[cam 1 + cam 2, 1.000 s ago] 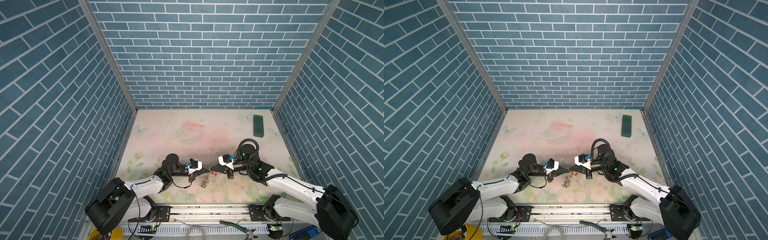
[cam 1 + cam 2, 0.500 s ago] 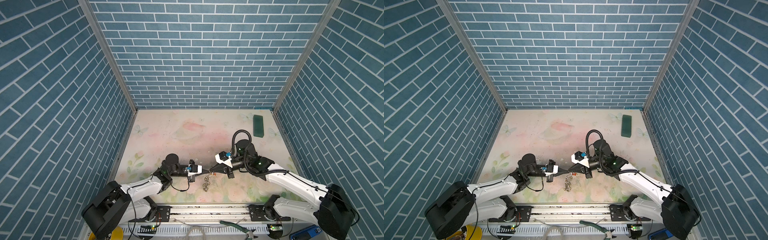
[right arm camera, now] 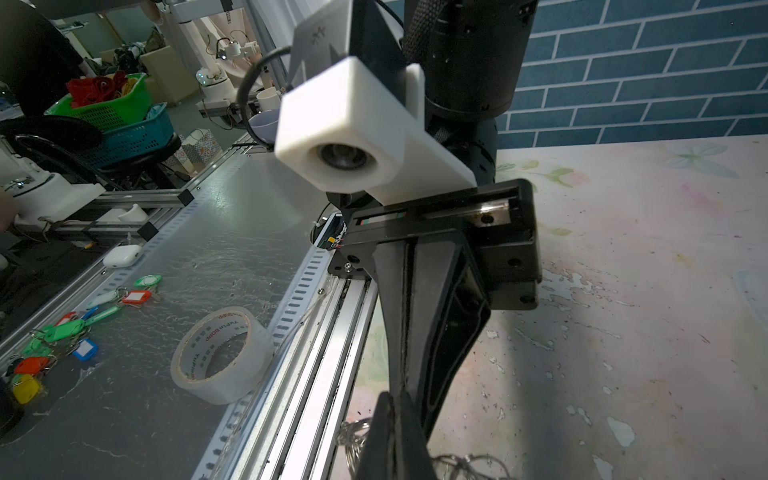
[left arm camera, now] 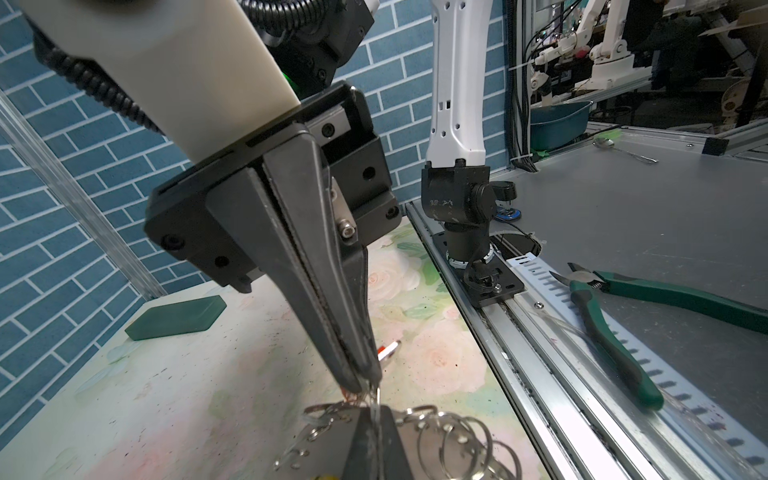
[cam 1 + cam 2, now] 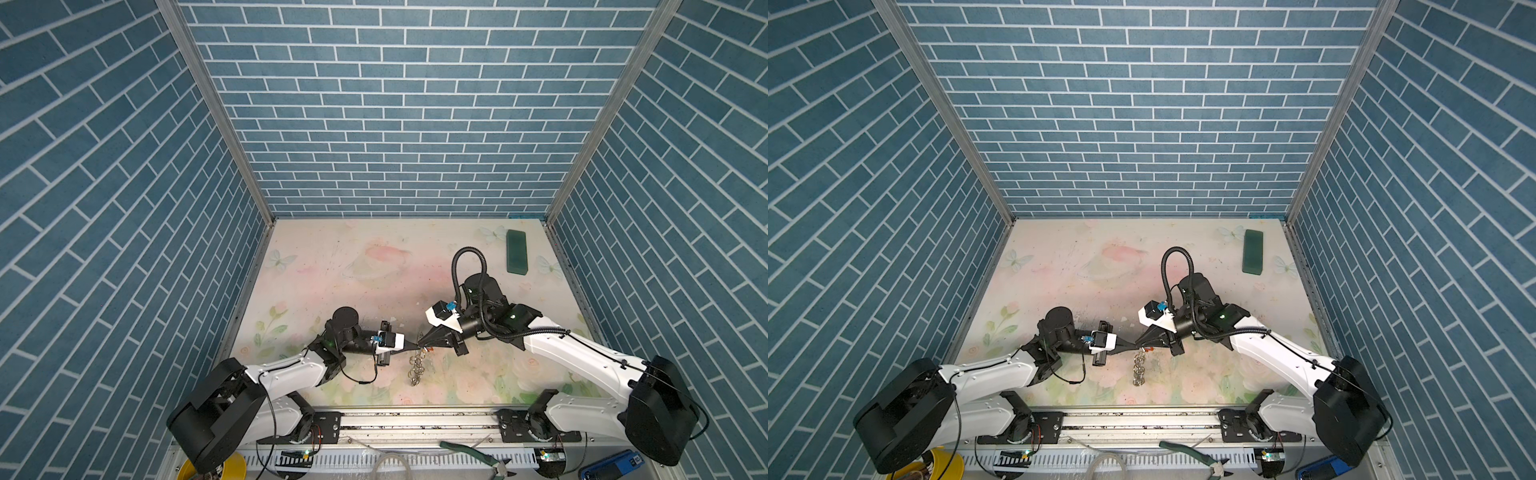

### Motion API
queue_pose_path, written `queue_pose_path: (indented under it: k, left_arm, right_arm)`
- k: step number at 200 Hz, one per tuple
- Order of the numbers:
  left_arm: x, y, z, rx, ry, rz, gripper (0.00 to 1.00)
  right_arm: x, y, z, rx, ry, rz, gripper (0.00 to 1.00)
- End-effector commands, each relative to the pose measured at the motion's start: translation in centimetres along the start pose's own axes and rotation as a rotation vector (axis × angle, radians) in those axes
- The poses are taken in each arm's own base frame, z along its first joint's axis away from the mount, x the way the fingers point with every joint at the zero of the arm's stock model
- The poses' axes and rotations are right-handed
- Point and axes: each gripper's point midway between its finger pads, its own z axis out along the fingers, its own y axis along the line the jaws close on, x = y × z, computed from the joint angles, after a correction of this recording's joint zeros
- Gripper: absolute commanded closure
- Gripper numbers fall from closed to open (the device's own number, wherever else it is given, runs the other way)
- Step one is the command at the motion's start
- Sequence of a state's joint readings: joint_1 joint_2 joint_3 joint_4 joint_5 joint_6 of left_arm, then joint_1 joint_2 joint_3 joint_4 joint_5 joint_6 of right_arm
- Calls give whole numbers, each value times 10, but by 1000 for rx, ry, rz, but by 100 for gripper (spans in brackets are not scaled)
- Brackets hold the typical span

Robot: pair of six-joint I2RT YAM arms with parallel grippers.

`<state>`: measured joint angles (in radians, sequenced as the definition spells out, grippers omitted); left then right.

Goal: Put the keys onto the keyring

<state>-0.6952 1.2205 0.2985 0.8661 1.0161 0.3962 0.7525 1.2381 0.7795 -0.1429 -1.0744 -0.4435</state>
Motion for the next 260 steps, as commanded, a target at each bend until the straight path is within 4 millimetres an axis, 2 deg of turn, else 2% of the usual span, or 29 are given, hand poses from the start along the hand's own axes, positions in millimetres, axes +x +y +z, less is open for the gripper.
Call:
queue_pose_path:
  k: [1, 99, 137, 202, 260]
  left_arm:
    - [-24, -7, 6, 72, -72, 70, 100]
    - [-22, -12, 7, 98, -64, 57, 100]
    - [-23, -11, 6, 87, -67, 65, 100]
    - [-23, -8, 5, 60, -64, 70, 100]
    - [-21, -1, 5, 9, -54, 79, 100]
  right_arm:
    - [-14, -11, 0, 18, -9, -108, 100]
    - [-4, -17, 1, 28, 61, -60, 100]
    - [-3, -19, 2, 27, 65, -54, 94]
    - [5, -17, 0, 32, 105, -32, 93]
    - [8, -23, -1, 71, 136, -27, 88]
